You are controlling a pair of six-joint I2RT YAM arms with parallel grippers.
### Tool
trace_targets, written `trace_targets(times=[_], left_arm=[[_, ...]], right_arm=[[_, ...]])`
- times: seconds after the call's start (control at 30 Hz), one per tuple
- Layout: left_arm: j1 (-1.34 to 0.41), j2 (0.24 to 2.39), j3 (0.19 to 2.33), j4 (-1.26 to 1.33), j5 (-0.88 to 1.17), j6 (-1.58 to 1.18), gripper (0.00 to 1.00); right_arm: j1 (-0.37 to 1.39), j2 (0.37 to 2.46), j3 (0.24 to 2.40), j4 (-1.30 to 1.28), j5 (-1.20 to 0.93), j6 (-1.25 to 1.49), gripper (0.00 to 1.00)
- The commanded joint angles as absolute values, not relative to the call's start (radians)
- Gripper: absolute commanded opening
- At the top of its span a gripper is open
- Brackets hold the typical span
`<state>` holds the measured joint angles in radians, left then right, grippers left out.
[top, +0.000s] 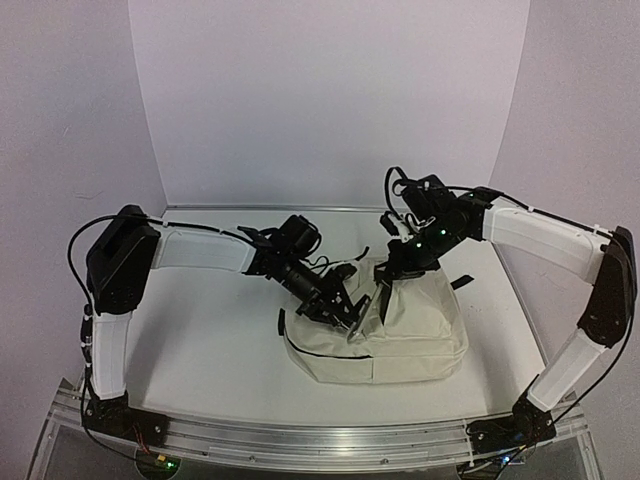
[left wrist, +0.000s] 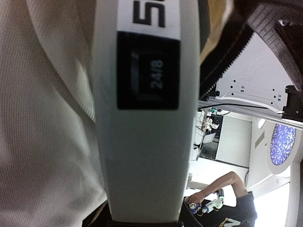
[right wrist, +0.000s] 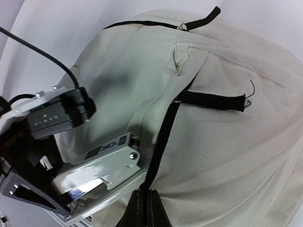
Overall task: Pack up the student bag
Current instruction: Place the stationery in the student bag.
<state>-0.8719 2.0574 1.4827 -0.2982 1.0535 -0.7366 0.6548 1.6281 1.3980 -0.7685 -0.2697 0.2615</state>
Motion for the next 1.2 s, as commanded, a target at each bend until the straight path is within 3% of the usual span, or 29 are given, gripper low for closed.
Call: trace_targets(times=[0.0,0.2,0.47,0.7,0.77,1.07,1.17], left_arm=[[-0.874,2.099,1.618,-0.16,1.166,-0.759,0.0],[-0.873,2.172,1.724,-0.151,1.18,-0.779,0.0],[-0.863,2.258,1.87,-0.15,1.008,-0.834,0.0],[-0.868,2.221,1.799,-0.067,0.818,-0.856,0.02],[-0.869,2.219,1.804,-0.083,0.791,-0.845,0.09],[-0.881,2.036,1.64,-0.224,0.702,-0.746,0.62],[-0.881,2.019,1.648,-0.306,0.674,-0.716,0.67]], right_arm=[[0.653,1.552,1.389,-0.747,-0.321,0.273,0.0],[0.653,1.545,1.375,-0.744,-0.344,0.274,0.0],[0.653,1.549,1.365,-0.73,-0.38,0.308,0.0],[0.65,1.567,1.373,-0.725,-0.394,0.342,0.0],[0.643,1.573,1.374,-0.722,-0.392,0.353,0.0],[0.608,1.599,1.385,-0.722,-0.418,0.361,0.0],[0.608,1.596,1.375,-0.722,-0.426,0.359,0.0]])
